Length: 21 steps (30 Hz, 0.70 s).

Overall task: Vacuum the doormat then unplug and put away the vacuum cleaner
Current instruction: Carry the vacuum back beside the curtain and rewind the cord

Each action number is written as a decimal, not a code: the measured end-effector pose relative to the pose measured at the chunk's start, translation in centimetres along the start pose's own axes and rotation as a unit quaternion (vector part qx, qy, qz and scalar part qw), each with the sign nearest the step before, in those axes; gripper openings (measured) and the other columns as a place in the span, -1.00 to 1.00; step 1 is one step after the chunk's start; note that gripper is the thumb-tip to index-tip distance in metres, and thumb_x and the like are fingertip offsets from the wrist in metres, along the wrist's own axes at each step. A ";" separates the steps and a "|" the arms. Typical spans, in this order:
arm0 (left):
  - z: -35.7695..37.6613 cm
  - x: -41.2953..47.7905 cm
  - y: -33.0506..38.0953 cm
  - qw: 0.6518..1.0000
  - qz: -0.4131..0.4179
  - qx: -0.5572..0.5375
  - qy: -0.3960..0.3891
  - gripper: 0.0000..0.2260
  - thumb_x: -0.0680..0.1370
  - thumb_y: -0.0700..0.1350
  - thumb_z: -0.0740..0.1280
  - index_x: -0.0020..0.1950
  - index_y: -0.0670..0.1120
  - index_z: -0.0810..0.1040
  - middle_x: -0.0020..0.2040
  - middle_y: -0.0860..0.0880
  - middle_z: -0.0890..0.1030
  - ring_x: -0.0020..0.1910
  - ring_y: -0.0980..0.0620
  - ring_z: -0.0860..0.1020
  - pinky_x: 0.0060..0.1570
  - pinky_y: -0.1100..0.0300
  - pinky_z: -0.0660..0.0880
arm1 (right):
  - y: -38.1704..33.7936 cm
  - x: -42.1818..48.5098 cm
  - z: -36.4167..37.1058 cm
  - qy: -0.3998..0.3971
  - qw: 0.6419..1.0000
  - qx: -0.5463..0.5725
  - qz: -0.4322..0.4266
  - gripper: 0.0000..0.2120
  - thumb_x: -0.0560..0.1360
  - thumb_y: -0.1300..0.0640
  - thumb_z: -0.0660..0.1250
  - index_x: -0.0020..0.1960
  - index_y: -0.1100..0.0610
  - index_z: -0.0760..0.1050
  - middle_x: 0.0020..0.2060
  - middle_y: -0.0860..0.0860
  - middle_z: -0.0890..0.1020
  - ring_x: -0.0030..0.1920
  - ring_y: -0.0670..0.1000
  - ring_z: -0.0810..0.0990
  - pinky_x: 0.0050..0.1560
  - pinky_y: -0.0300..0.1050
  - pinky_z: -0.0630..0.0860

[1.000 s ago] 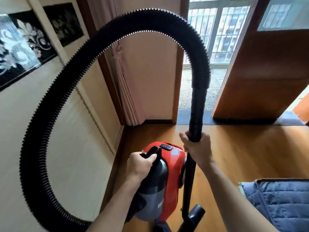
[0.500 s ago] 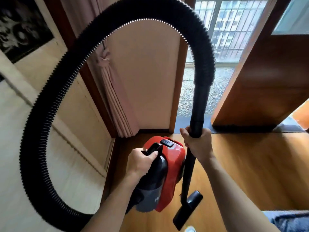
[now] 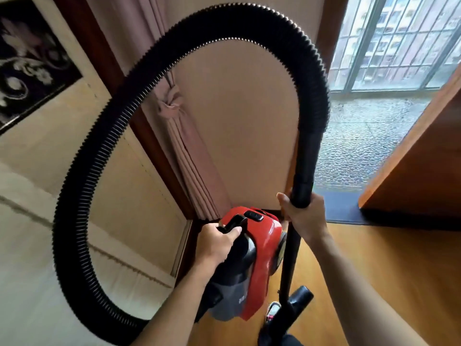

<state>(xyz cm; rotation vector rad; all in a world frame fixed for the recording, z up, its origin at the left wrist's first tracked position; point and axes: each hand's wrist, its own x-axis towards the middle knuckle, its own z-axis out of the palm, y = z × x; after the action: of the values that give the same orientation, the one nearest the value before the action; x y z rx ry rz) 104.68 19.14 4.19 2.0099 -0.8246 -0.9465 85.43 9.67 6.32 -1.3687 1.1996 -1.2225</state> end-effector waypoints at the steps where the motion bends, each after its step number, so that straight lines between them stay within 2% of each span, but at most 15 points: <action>1: 0.4 1.2 0.7 1.000 -0.006 -0.002 0.005 -0.58 0.39 0.01 0.49 -0.56 -0.05 0.39 -0.55 -0.01 0.45 -0.66 0.01 0.33 -0.57 0.27 0.26 | 0.4 1.5 0.2 -0.003 1.000 0.000 0.006 -0.66 0.46 0.30 0.51 -0.39 0.16 0.44 -0.53 -0.06 0.45 -0.48 0.01 0.40 -0.34 -0.07 0.41; 3: 0.9 3.3 2.1 1.000 -0.018 -0.013 0.017 -0.60 0.42 -0.01 0.51 -0.50 -0.04 0.39 -0.53 -0.04 0.45 -0.67 0.02 0.32 -0.59 0.28 0.25 | 0.7 4.3 0.6 -0.015 1.000 0.010 0.017 -0.65 0.46 0.28 0.52 -0.39 0.10 0.45 -0.54 -0.12 0.44 -0.49 -0.03 0.39 -0.34 -0.11 0.40; 5: 1.4 5.3 3.2 0.999 -0.023 -0.023 0.027 -0.61 0.44 -0.03 0.51 -0.47 -0.07 0.40 -0.53 -0.04 0.44 -0.68 0.03 0.31 -0.61 0.29 0.24 | 0.7 7.1 0.9 -0.033 0.999 0.019 0.013 -0.70 0.44 0.21 0.52 -0.37 0.16 0.45 -0.52 -0.03 0.45 -0.49 -0.01 0.39 -0.37 -0.11 0.41; 8: 1.9 7.4 3.9 0.999 -0.024 -0.022 0.034 -0.59 0.45 -0.03 0.51 -0.48 -0.08 0.40 -0.59 0.01 0.41 -0.70 0.05 0.30 -0.63 0.29 0.22 | 1.2 10.2 1.6 -0.050 0.999 0.014 0.000 -0.71 0.46 0.23 0.49 -0.32 0.26 0.44 -0.48 0.12 0.46 -0.47 0.06 0.42 -0.38 -0.08 0.44; 12: 2.4 9.2 4.8 0.998 -0.035 -0.022 0.039 -0.59 0.46 -0.03 0.51 -0.49 -0.09 0.41 -0.64 0.05 0.38 -0.71 0.07 0.31 -0.64 0.30 0.23 | 1.9 12.5 2.1 -0.067 0.998 0.002 -0.008 -0.74 0.48 0.24 0.49 -0.31 0.24 0.47 -0.45 0.23 0.48 -0.45 0.10 0.46 -0.35 -0.02 0.49; 16: 2.7 10.6 4.8 0.998 -0.046 -0.018 0.033 -0.59 0.45 -0.04 0.51 -0.48 -0.08 0.40 -0.61 0.03 0.41 -0.71 0.08 0.31 -0.64 0.32 0.22 | 2.8 13.3 2.2 -0.066 0.998 -0.015 -0.001 -0.74 0.48 0.24 0.48 -0.32 0.19 0.47 -0.48 0.11 0.49 -0.47 0.05 0.46 -0.37 -0.09 0.48; 19: 3.0 11.6 4.3 0.999 -0.044 -0.013 0.023 -0.59 0.45 -0.04 0.52 -0.49 -0.07 0.40 -0.60 0.04 0.42 -0.70 0.06 0.32 -0.63 0.29 0.24 | 3.6 13.7 2.3 -0.064 0.998 -0.025 0.016 -0.73 0.50 0.29 0.47 -0.32 0.22 0.47 -0.48 0.11 0.49 -0.46 0.06 0.46 -0.35 -0.06 0.49; 21: 3.2 12.2 3.6 0.999 -0.044 -0.007 0.017 -0.59 0.44 -0.03 0.53 -0.49 -0.06 0.41 -0.59 0.04 0.45 -0.69 0.06 0.34 -0.60 0.26 0.26 | 4.3 13.8 2.3 -0.059 0.997 -0.033 0.023 -0.73 0.50 0.26 0.48 -0.32 0.15 0.47 -0.47 0.09 0.50 -0.45 0.09 0.48 -0.35 -0.02 0.50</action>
<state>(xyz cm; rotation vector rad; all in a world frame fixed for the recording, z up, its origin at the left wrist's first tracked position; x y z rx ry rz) 107.54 6.55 1.62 2.0599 -0.7140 -0.9616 87.82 -4.41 3.30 -1.4347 1.1911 -1.0635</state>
